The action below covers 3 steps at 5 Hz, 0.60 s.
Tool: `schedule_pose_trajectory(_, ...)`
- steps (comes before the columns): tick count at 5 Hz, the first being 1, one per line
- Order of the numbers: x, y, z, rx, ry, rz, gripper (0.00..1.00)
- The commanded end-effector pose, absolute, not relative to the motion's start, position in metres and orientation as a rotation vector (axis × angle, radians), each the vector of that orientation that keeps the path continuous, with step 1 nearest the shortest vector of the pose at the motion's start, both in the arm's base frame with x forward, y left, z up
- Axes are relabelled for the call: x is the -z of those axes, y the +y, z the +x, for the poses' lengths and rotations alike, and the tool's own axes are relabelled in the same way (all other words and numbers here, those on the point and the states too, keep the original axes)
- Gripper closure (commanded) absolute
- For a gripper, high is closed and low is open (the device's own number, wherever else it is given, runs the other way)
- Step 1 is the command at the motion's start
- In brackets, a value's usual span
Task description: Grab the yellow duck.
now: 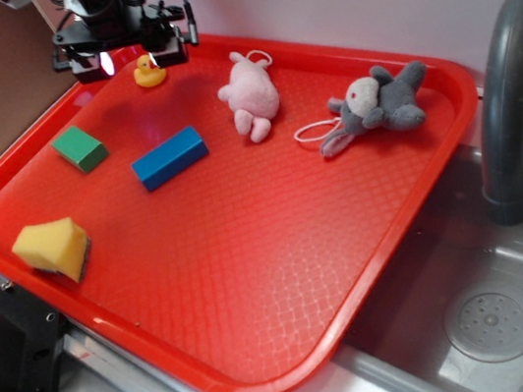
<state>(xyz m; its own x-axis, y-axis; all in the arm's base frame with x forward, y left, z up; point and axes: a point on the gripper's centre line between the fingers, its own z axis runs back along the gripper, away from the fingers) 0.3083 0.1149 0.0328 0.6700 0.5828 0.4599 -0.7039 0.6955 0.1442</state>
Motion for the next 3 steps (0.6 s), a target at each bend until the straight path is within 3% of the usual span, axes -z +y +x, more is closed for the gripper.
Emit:
schedule_pose_trajectory(1,-0.033,0.147,0.328,-0.693,-0.401,0.222,0.00)
schedule_pose_trajectory(2,-0.031,0.148,0.321,-0.685,-0.384,0.208,1.00)
schedule_pose_trajectory(3,-0.049,0.139,0.308,-0.597,-0.332,0.203,1.00)
